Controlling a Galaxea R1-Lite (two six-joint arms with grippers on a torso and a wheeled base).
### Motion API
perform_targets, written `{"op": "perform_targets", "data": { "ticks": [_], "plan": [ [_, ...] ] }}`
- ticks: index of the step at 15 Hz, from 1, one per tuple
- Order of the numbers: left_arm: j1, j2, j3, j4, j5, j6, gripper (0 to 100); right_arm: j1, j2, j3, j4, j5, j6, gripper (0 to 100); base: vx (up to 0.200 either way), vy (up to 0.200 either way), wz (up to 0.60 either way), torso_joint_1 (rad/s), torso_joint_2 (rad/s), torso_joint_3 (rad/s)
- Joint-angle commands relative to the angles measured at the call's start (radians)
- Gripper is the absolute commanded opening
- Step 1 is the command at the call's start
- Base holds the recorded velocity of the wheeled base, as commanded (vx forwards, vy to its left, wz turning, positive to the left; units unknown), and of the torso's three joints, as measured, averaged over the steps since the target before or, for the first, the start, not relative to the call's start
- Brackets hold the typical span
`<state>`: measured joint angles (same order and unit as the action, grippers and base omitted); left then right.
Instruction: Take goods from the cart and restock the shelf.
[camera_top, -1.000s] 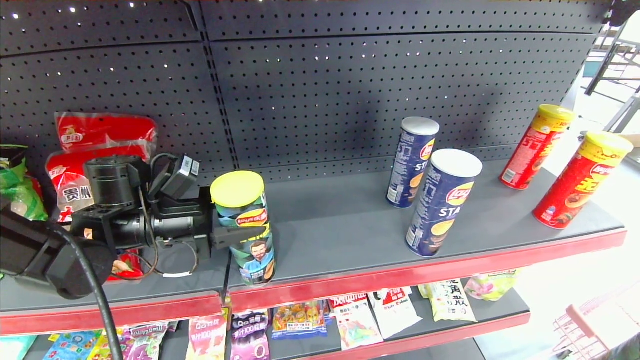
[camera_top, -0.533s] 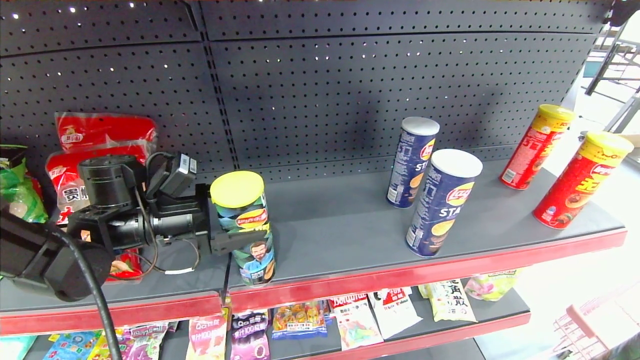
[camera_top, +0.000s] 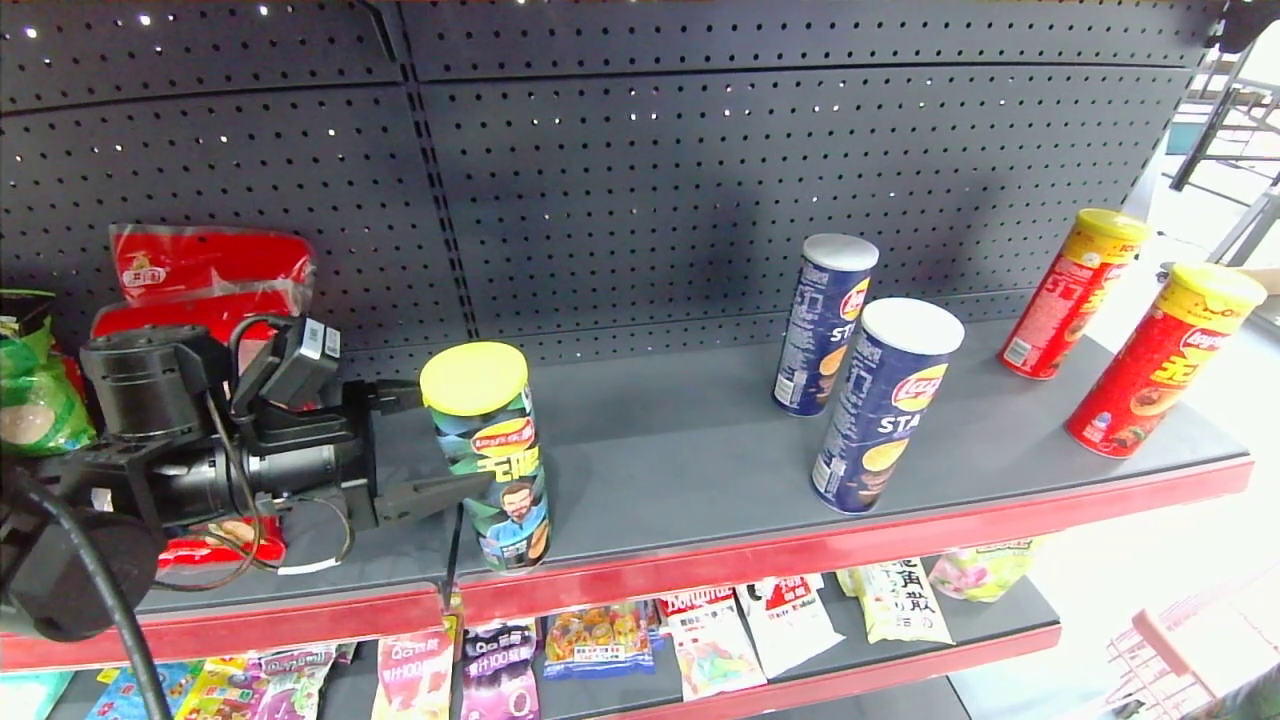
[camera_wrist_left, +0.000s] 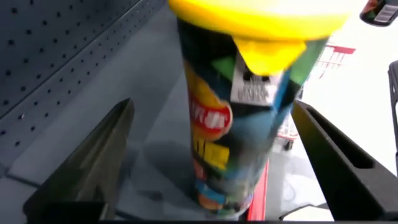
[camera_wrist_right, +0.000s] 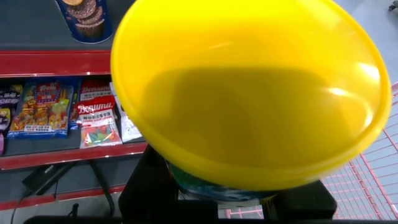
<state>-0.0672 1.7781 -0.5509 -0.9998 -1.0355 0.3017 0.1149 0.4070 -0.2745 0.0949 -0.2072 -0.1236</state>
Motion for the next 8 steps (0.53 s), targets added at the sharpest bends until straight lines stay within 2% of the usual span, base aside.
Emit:
{"op": "perform_targets", "data": {
  "ticks": [1, 4, 8],
  "plan": [
    [0.027, -0.028, 0.022, 0.000, -0.001, 0.000, 100, 0.000, 0.001, 0.000, 0.000, 0.000, -0.001, 0, 0.000, 0.000, 0.00, 0.000, 0.00, 0.000],
    [0.043, -0.071, 0.086, 0.000, -0.003, 0.000, 100, 0.000, 0.001, 0.000, -0.001, 0.000, -0.001, 0, 0.000, 0.000, 0.00, 0.000, 0.00, 0.000],
    [0.043, -0.069, 0.100, 0.000, 0.011, 0.004, 100, 0.000, 0.001, -0.002, -0.001, 0.000, -0.001, 0, 0.000, 0.000, 0.00, 0.000, 0.00, 0.000]
  ]
}}
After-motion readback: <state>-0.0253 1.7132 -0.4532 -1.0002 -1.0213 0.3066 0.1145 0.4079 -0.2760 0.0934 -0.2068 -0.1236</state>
